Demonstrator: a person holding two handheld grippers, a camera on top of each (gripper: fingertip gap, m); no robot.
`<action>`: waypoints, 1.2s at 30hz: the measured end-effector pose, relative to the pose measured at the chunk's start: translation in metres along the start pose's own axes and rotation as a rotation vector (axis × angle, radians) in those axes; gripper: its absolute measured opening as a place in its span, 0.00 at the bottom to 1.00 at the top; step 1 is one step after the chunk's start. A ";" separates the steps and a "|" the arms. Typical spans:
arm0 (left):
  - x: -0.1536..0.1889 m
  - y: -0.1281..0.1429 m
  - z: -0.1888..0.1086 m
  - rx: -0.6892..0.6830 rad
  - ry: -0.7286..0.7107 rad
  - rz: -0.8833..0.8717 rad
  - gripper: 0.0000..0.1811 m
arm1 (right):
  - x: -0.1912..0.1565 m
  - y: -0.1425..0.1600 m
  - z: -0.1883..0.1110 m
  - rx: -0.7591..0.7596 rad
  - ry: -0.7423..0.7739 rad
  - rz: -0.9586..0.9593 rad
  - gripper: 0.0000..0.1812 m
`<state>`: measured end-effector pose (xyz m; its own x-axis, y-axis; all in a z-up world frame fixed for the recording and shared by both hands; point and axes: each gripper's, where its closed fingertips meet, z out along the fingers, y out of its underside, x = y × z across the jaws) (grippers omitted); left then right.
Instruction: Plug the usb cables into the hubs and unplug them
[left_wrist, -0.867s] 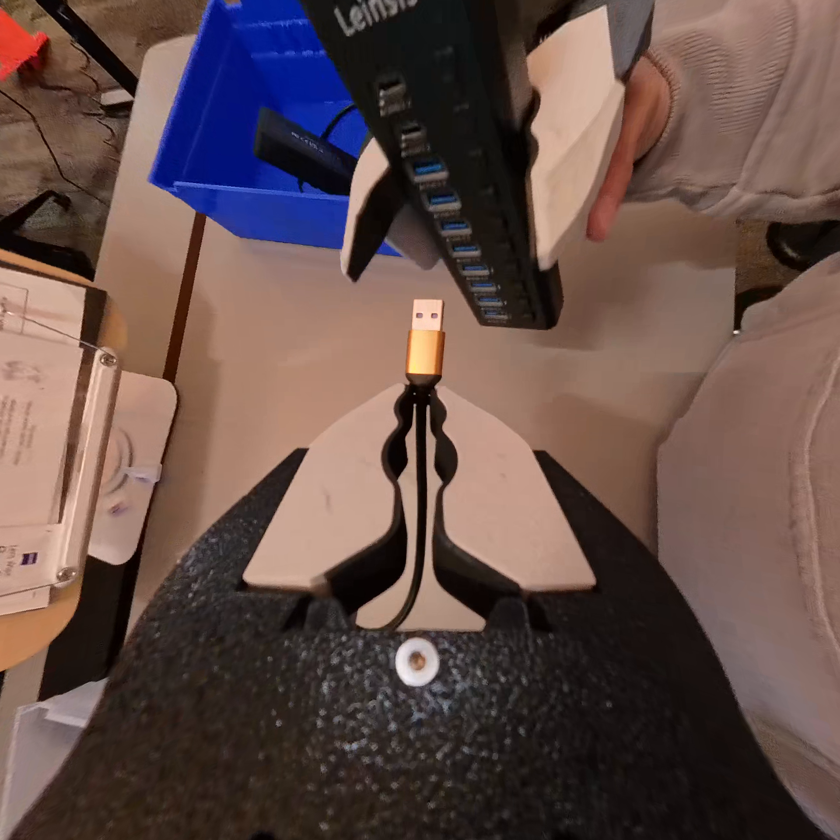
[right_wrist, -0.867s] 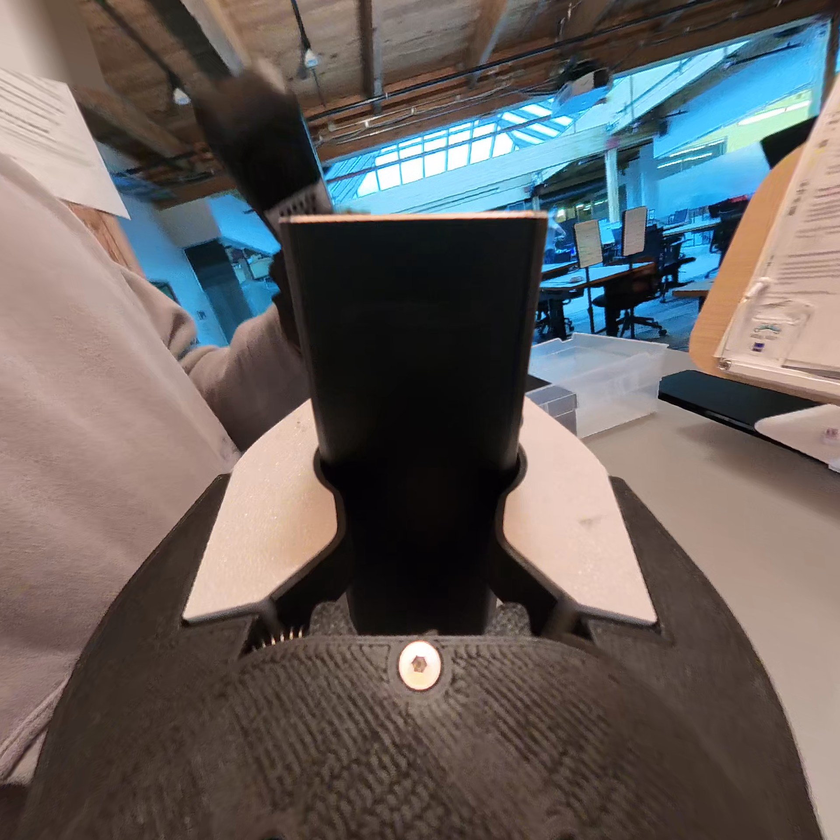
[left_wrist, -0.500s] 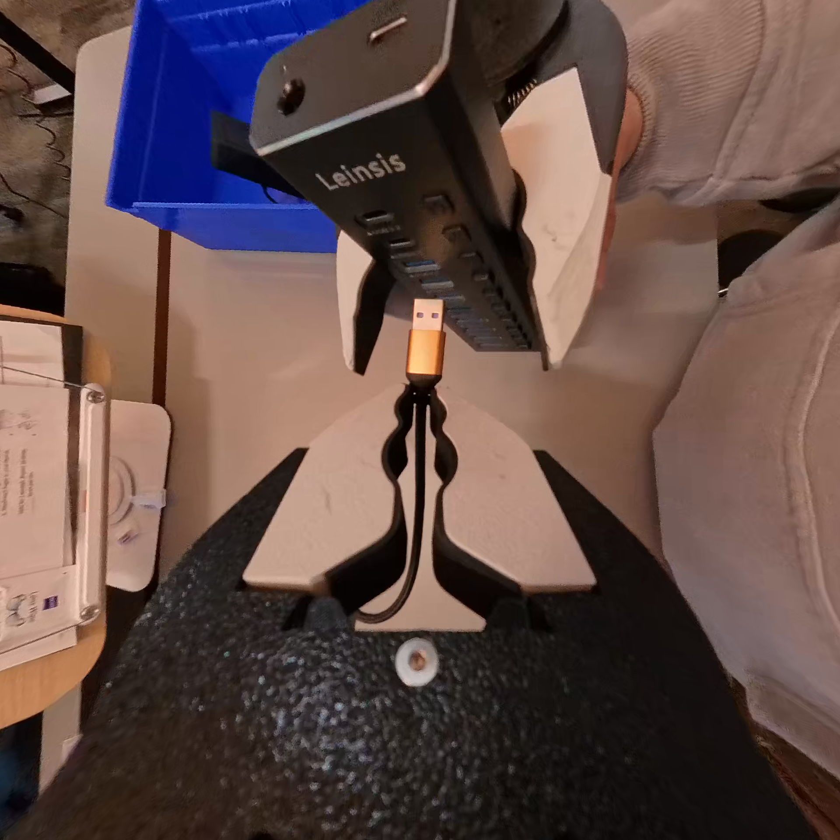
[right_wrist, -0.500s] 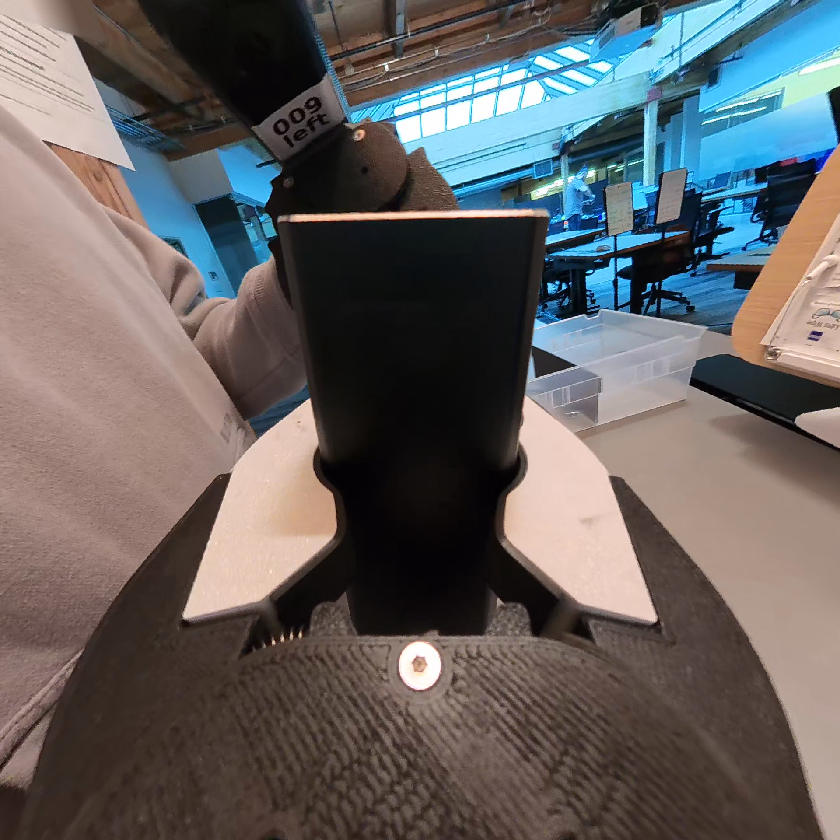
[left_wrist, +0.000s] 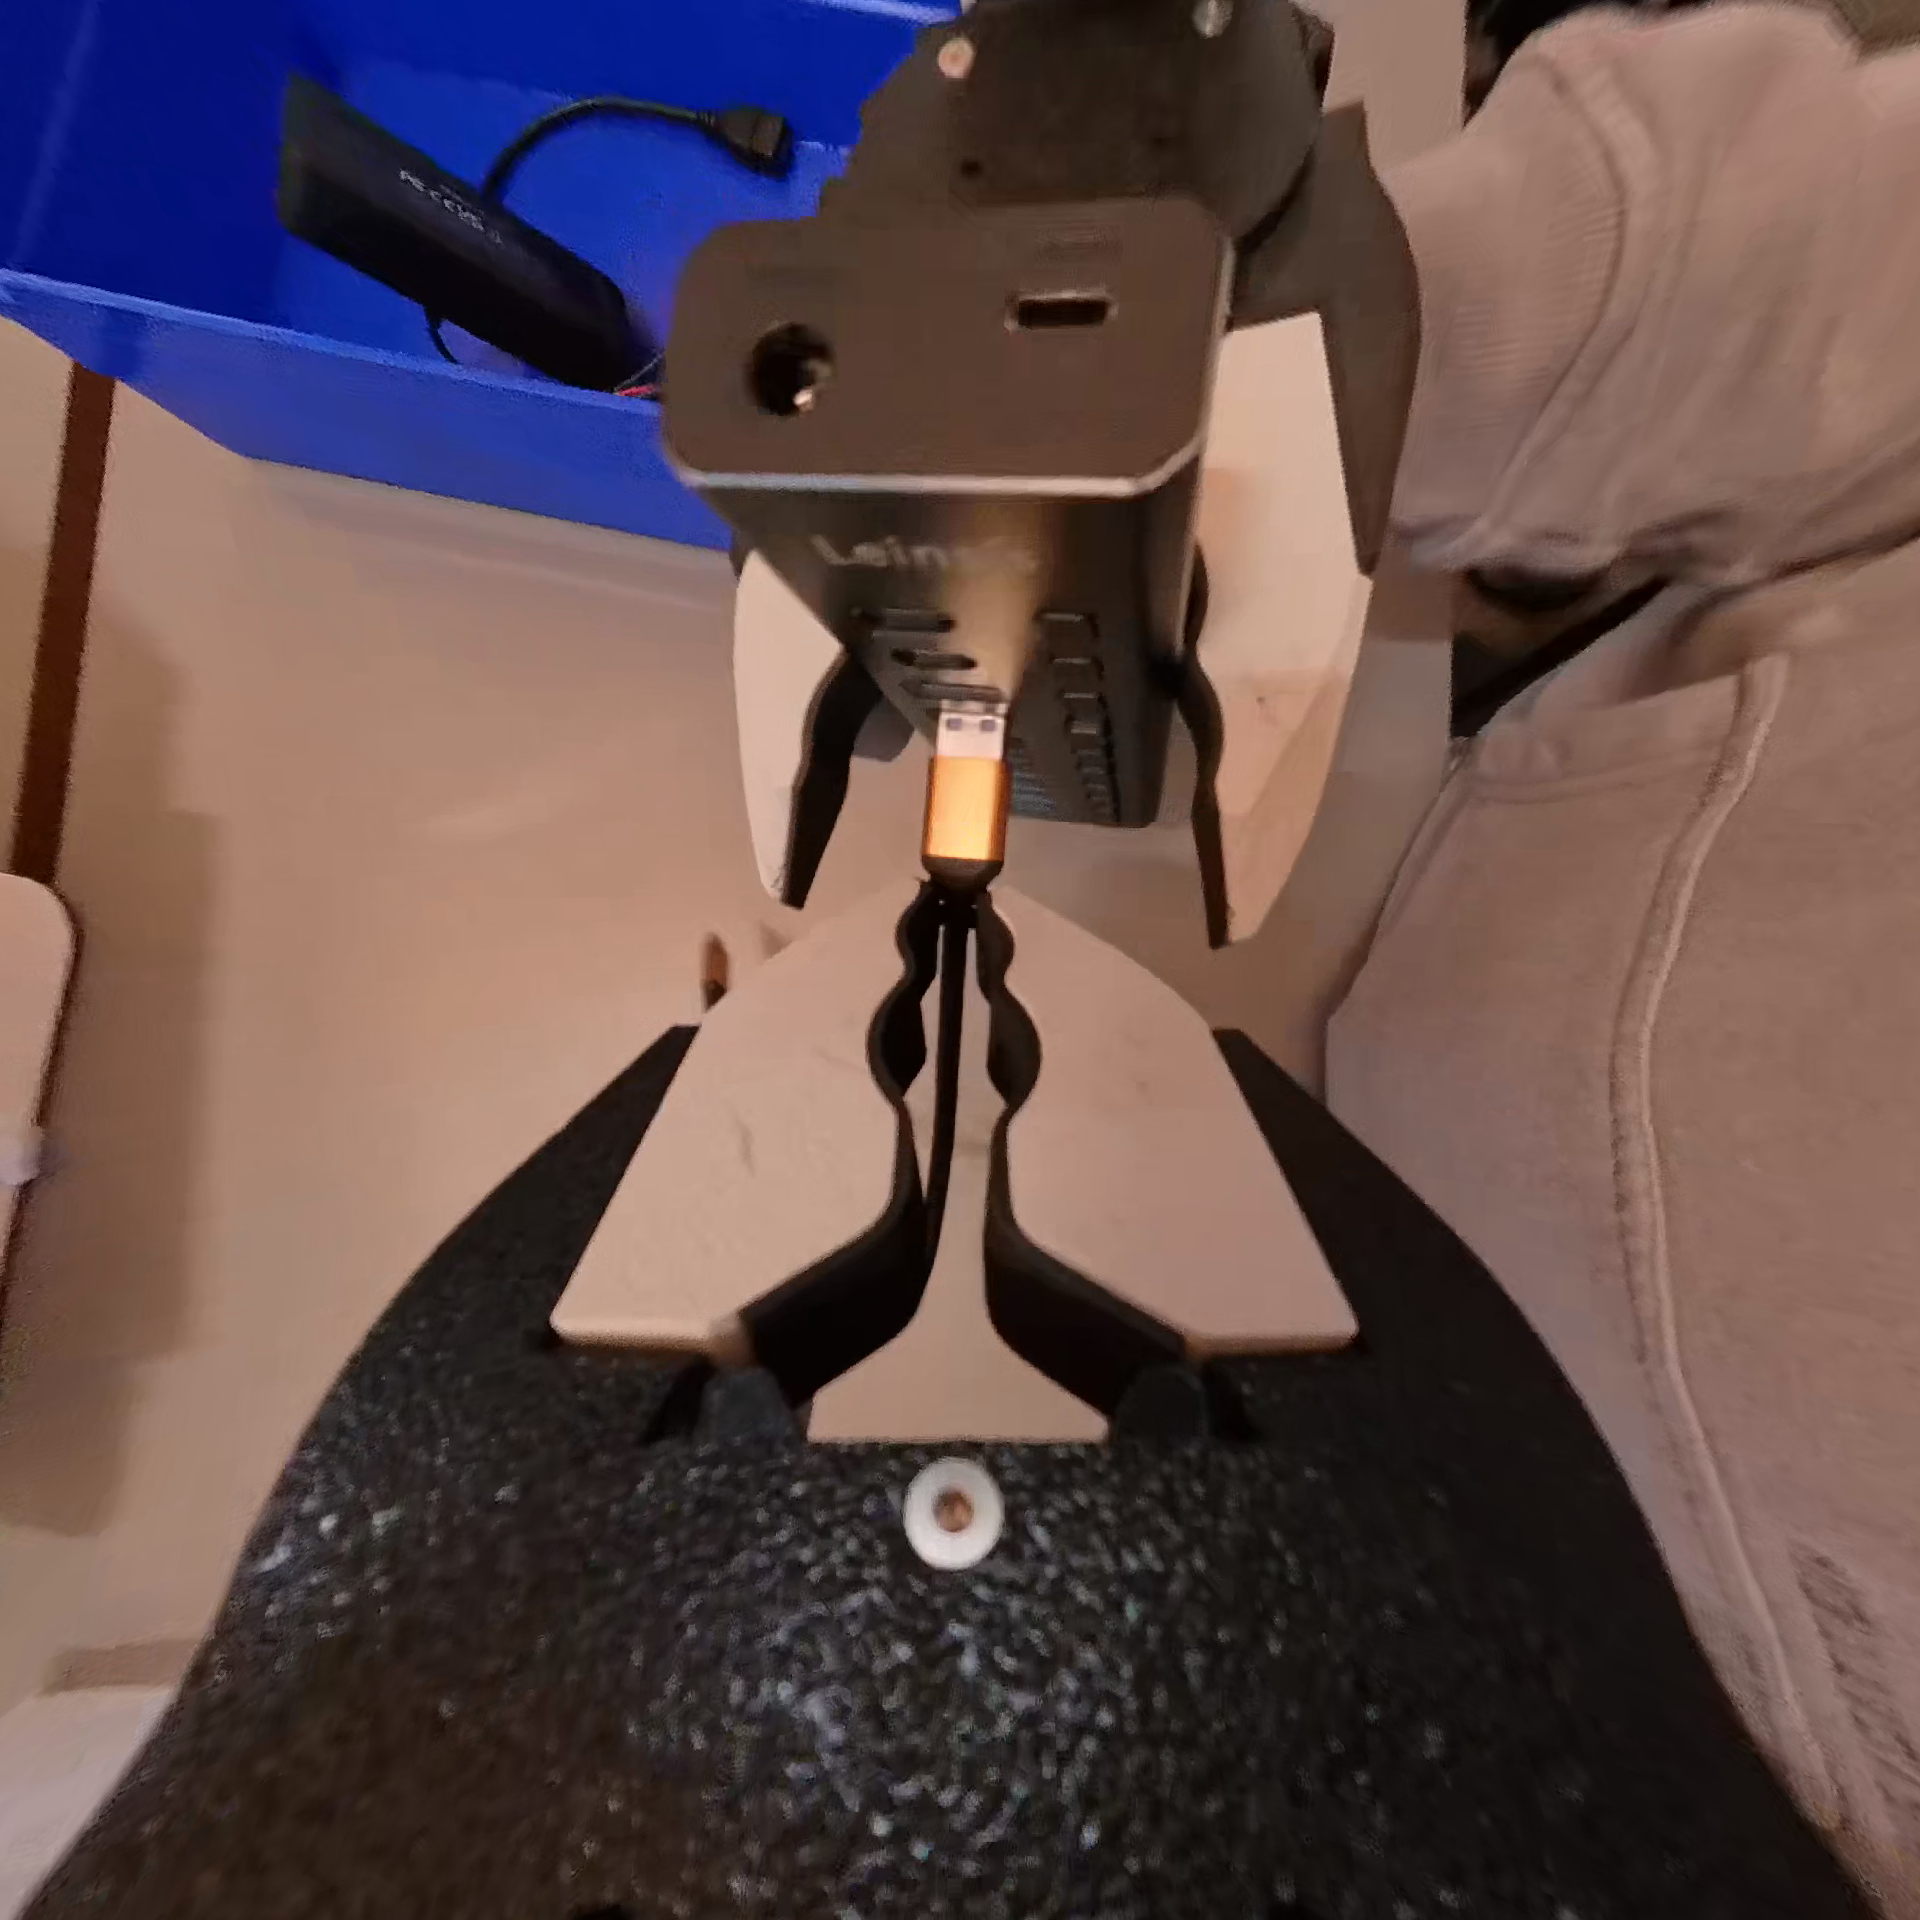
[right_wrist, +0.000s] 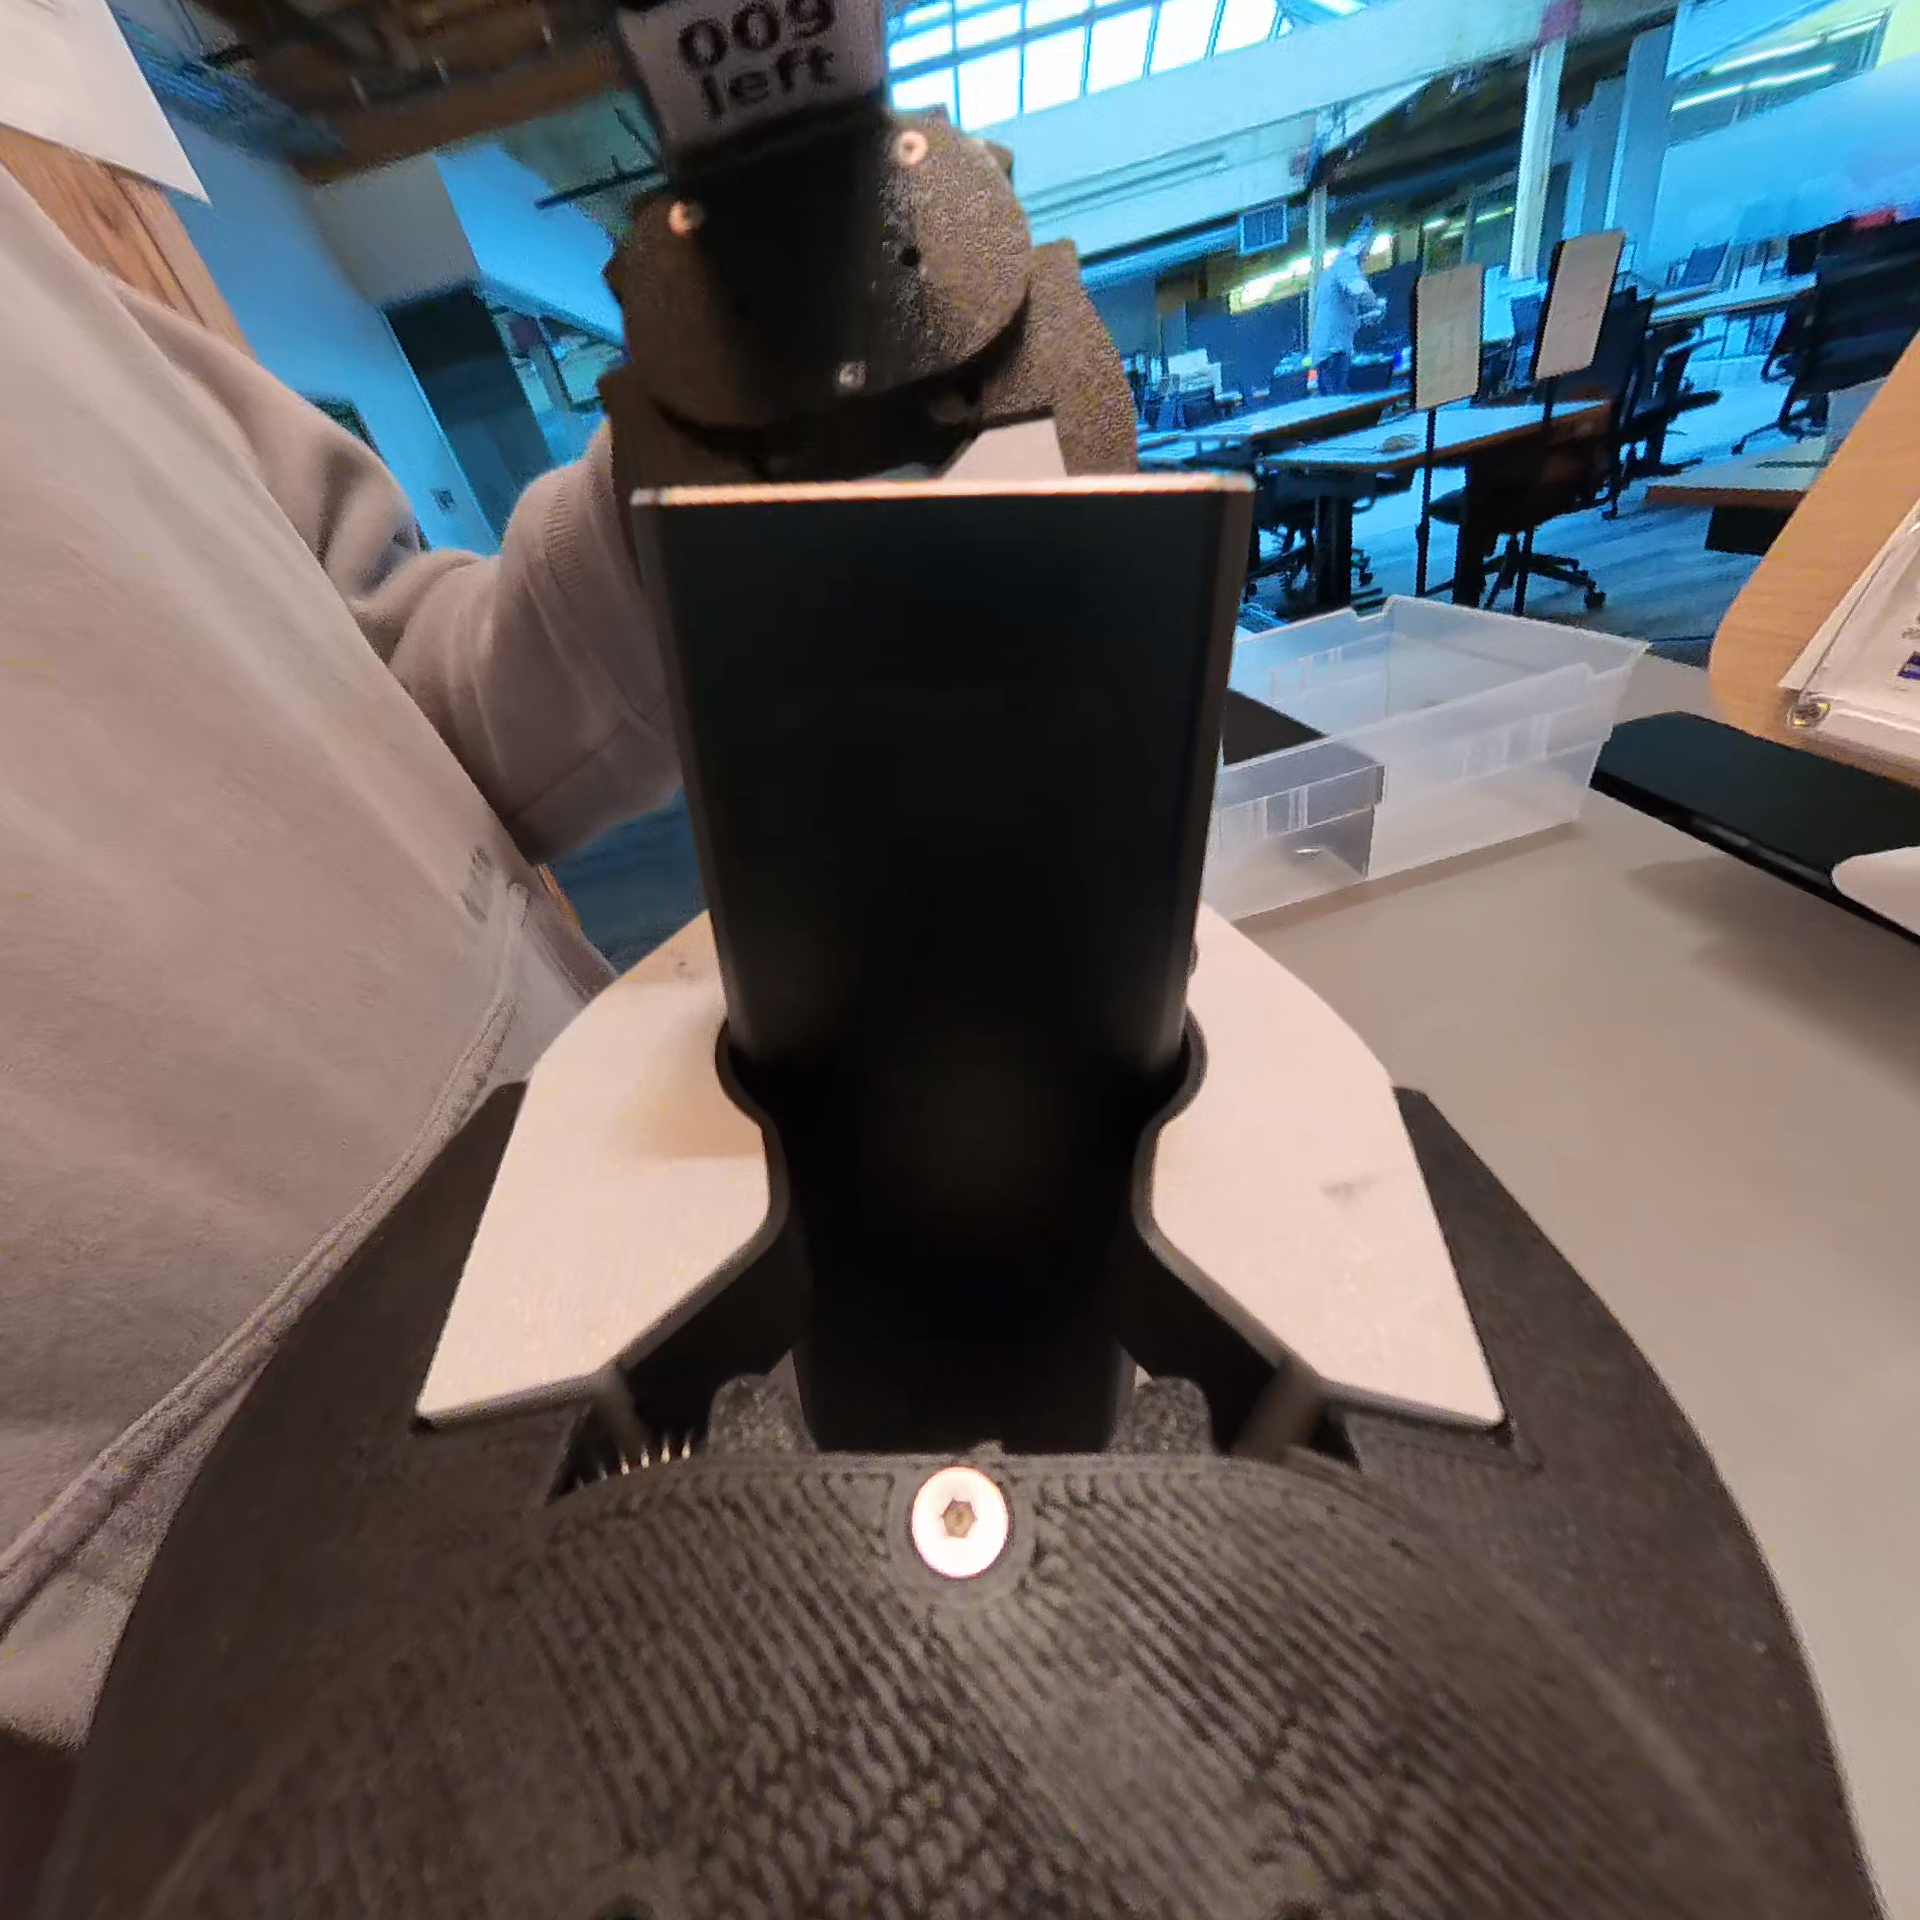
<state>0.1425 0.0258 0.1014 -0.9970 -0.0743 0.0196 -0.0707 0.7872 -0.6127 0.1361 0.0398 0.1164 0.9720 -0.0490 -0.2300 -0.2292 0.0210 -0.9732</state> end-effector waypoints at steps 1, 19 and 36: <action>0.000 -0.002 -0.001 0.034 0.024 -0.029 0.03 | 0.000 -0.001 -0.001 0.013 -0.008 0.008 0.40; -0.018 -0.019 -0.014 0.385 -0.035 -0.162 0.21 | 0.009 0.012 -0.003 -0.057 0.040 0.001 0.40; -0.002 -0.065 -0.043 0.503 -0.053 0.004 0.32 | 0.008 0.001 0.020 -0.094 0.063 -0.023 0.42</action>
<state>0.1474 0.0008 0.1752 -0.9935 -0.1130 -0.0161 -0.0303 0.3965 -0.9175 0.1445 0.0593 0.1137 0.9725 -0.1112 -0.2047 -0.2136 -0.0745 -0.9741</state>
